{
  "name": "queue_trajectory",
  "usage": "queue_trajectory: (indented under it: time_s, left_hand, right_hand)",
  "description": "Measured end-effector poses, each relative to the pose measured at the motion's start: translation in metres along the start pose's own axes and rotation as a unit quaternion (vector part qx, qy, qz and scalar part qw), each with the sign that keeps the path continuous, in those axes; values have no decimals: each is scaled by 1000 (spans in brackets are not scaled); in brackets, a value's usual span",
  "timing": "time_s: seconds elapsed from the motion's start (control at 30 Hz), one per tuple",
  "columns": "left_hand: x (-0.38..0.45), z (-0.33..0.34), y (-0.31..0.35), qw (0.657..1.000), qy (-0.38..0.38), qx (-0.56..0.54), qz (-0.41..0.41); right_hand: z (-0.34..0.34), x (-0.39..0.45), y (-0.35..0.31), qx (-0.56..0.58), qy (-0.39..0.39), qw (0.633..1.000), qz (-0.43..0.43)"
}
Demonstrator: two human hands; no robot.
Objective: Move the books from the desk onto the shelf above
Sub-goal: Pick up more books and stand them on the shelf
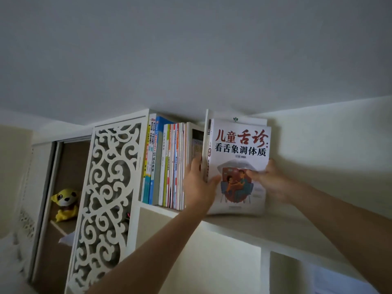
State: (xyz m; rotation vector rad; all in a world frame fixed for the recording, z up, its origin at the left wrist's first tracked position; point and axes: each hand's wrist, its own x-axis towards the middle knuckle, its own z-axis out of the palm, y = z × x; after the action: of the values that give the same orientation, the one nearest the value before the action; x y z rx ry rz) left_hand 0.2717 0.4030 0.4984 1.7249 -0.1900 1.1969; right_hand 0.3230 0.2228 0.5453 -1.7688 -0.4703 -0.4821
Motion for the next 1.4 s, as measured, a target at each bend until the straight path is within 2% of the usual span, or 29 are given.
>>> queue_trajectory:
  time_s: [0.1,0.2,0.27,0.33,0.43,0.5,0.53,0.6,0.77,1.0,1.13,1.2,1.33,1.4]
  left_hand:
    - [6,-7,-20,997,-12,75,17]
    - [7,-22,-33,982,-99,153,46]
    - [10,-29,-38,974,-132,173,57]
    - [12,-31,-39,974,-128,173,67]
    - [7,-28,-37,976,-92,181,85]
    - [2,-26,-38,978,-71,175,88]
    - [-1,-25,-39,981,-69,162,78]
    - [-4,-26,-39,986,-65,141,60]
    - [-6,-33,-41,994,-36,74,76]
    - [-4,-36,-46,990,-18,89,106]
    - [-13,-39,-46,980,-93,149,89]
    - [-20,-40,-48,979,-124,145,65]
    - [-19,-43,-45,992,-97,79,15]
    - [-17,-45,-42,993,-96,75,7]
  right_hand:
    - [10,21,14,10,-54,998,3]
    - [15,35,22,8,-101,994,-28]
    - [15,40,26,-36,-99,993,-52]
    - [15,44,27,-145,-74,983,-80]
    - [19,41,19,-380,31,919,-102]
    - [24,34,18,-435,68,894,-88]
    - [27,32,20,-428,68,897,-80]
    - [33,31,30,-370,29,927,-47]
    - [60,29,34,-238,-68,968,-42]
    - [62,3,16,-254,-123,959,15]
    - [82,-1,36,-242,-180,953,-1]
    - [92,2,47,-237,-175,956,0]
    - [99,6,57,-219,-128,967,-13]
    - [101,10,59,-213,-130,968,-1]
